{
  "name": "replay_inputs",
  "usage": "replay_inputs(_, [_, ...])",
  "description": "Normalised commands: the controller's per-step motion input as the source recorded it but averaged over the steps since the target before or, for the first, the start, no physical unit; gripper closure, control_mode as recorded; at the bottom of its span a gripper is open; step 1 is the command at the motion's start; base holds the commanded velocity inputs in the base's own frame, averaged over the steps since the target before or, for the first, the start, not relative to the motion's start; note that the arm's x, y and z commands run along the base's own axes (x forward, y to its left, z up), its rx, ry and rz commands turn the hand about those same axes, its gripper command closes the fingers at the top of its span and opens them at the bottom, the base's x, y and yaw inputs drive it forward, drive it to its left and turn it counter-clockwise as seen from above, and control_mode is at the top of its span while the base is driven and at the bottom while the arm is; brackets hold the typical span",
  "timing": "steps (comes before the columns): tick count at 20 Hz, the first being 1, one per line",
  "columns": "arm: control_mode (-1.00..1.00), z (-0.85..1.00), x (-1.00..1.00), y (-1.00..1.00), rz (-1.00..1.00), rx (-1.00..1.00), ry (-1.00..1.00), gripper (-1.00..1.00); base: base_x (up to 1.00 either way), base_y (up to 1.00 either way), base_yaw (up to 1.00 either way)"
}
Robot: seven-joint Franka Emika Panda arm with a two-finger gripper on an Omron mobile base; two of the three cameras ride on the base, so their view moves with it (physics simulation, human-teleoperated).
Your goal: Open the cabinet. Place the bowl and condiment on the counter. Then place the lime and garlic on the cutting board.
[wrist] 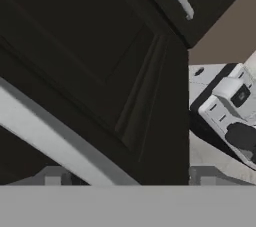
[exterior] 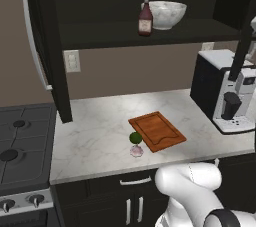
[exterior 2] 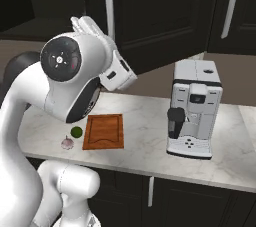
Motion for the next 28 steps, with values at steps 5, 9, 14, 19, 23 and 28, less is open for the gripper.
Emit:
replay_inputs(5, [-1.0,0.2,-1.0,0.42,0.0,0.02,-0.27,-1.0,0.0,0.0,0.0])
replay_inputs(9, [-1.0,0.18,-1.0,0.91,0.0,0.0,-0.21,-1.0,0.0,0.0,0.0])
replay_inputs(14, [-1.0,0.18,-1.0,1.0,0.0,0.0,-0.22,-1.0,0.0,0.0,0.0])
replay_inputs(19, [-1.0,0.06,-0.68,0.95,-0.02,-0.01,-0.2,-1.0,0.0,0.0,0.0])
replay_inputs(23, [-1.0,-0.12,0.06,0.48,-0.12,-0.06,-0.08,-1.0,0.0,0.0,0.0])
replay_inputs(28, [-1.0,-0.39,0.49,0.6,-0.12,-0.08,0.04,-1.0,0.0,0.0,0.0])
